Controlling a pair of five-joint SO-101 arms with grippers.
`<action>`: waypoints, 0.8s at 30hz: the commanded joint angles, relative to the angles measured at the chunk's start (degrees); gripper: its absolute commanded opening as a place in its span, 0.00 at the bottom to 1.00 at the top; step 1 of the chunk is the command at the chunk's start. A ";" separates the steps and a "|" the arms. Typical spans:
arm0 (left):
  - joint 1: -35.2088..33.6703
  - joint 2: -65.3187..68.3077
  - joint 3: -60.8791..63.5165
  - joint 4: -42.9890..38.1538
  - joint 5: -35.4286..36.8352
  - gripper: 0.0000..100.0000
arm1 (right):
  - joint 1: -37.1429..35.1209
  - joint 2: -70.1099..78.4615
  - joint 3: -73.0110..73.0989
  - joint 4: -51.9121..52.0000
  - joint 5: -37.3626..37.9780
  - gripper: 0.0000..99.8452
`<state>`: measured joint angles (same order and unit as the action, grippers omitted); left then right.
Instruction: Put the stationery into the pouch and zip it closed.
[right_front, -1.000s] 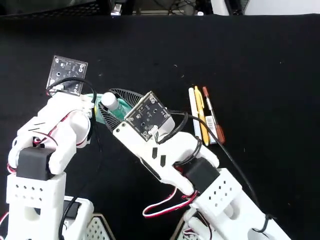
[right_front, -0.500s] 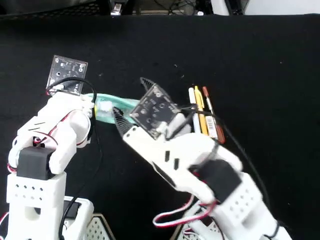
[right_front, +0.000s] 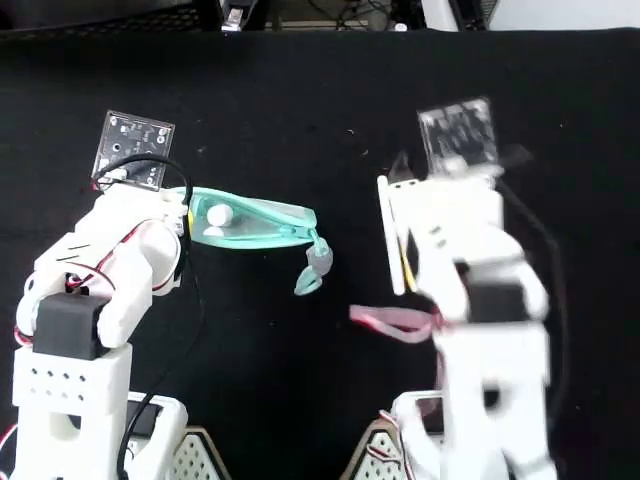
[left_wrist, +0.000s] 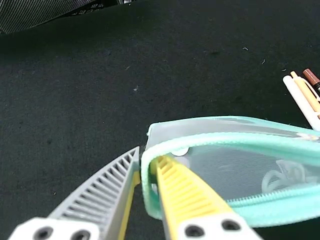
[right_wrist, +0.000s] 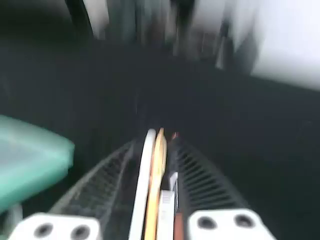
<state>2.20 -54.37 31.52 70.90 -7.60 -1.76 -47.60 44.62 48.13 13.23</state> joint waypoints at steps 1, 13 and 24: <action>-0.13 0.70 0.04 -1.05 -0.62 0.03 | 1.23 14.20 5.49 -8.79 0.70 0.15; -0.13 0.70 0.04 -1.05 -0.62 0.03 | 0.62 49.01 -6.02 -10.55 0.70 0.11; -0.13 0.70 0.04 -0.97 -0.70 0.03 | -0.97 47.78 -5.05 -10.55 0.88 0.11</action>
<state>2.20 -54.02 31.52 70.90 -7.60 -0.79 0.31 40.48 38.29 13.23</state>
